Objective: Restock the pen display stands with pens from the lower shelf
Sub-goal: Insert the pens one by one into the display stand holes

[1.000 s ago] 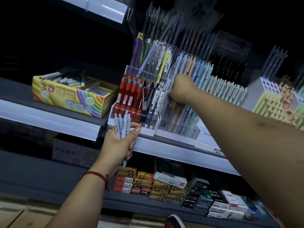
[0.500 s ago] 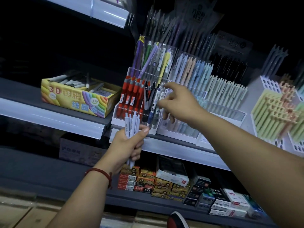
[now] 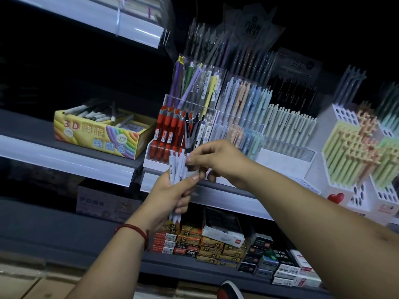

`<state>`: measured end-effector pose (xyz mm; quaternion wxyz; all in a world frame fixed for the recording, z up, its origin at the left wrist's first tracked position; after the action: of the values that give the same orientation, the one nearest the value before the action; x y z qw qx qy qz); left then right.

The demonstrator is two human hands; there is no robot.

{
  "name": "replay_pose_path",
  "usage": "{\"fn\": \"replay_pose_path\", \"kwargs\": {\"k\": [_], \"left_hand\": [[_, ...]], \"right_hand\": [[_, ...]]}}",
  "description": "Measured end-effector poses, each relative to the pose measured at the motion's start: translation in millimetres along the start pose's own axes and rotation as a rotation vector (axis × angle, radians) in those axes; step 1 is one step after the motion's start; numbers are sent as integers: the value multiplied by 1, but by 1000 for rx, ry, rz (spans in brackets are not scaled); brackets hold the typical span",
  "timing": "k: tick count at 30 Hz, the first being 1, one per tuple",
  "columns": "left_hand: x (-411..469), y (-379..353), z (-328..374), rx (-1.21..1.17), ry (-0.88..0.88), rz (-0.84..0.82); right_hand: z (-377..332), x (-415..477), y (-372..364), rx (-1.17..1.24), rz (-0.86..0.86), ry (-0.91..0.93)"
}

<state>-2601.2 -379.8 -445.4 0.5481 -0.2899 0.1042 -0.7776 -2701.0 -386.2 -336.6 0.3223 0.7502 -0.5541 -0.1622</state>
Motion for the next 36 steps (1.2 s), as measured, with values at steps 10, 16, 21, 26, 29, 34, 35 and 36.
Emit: {"fn": "replay_pose_path", "kwargs": {"k": [10,16,21,26,29,34,35,36], "left_hand": [[-3,30,-8,106,54,171],[2,40,-9,61,12,259],[0,41,-8,57,13,272],[3,41,-9,48,24,263],[5,41,-10,30,19,259],[4,41,-10,16,24,252],[4,41,-10,15,25,250],[4,41,-10,15,25,250]], "right_hand": [[-19,-5,100,-18,642,19],[-18,11,120,-324,807,81],[-12,31,116,-448,788,71],[-20,44,116,-525,728,60],[-21,51,116,-546,670,15],[-8,63,109,-661,573,-67],[-9,62,107,-697,557,-86],[-9,64,108,-735,543,-93]]}}
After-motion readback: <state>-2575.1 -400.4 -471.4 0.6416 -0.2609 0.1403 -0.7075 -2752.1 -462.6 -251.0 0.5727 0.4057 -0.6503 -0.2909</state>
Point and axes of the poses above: each hand's wrist, its own x-axis towards the middle knuckle, its own y-axis out of the back of the hand, z = x × y, the point moved 6 cm from there along x, towards the middle knuckle, and after that the axes turned 5 degrees about -x, right-handed, at the moved point
